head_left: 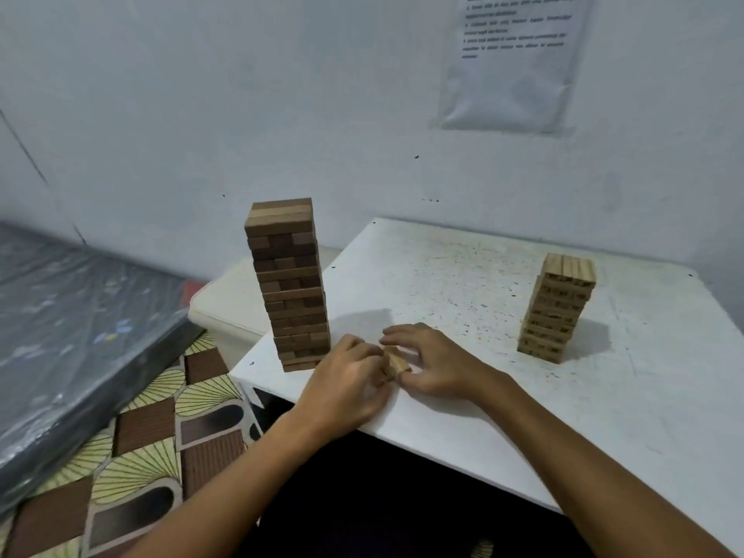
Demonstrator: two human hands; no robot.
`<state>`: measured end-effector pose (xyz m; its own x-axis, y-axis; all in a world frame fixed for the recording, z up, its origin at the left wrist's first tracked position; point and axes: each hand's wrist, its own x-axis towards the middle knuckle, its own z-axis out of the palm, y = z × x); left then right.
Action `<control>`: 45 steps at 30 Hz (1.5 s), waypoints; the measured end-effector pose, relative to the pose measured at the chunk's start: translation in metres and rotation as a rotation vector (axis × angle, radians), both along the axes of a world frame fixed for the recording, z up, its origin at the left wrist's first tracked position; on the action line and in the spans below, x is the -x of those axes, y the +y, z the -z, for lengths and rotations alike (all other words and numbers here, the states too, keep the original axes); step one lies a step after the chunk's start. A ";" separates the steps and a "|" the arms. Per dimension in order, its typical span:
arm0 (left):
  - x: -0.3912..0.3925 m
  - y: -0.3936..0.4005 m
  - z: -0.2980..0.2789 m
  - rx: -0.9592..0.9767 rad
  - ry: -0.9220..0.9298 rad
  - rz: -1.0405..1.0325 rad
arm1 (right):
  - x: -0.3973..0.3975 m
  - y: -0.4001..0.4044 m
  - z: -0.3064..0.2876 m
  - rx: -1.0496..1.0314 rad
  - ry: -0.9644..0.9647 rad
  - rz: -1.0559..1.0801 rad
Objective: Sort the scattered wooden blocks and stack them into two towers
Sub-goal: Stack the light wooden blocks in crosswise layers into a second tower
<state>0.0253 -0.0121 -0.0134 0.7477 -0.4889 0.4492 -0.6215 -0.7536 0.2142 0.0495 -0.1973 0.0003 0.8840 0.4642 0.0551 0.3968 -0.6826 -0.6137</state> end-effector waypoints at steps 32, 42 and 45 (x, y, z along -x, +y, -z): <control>-0.008 -0.073 0.008 0.455 0.462 0.422 | 0.072 -0.091 -0.003 0.041 -0.048 0.186; -0.020 -0.098 -0.007 0.338 0.656 0.545 | 0.093 -0.105 0.007 0.048 -0.127 0.353; -0.020 -0.103 -0.012 0.363 0.764 0.553 | 0.096 -0.103 0.010 0.037 -0.130 0.398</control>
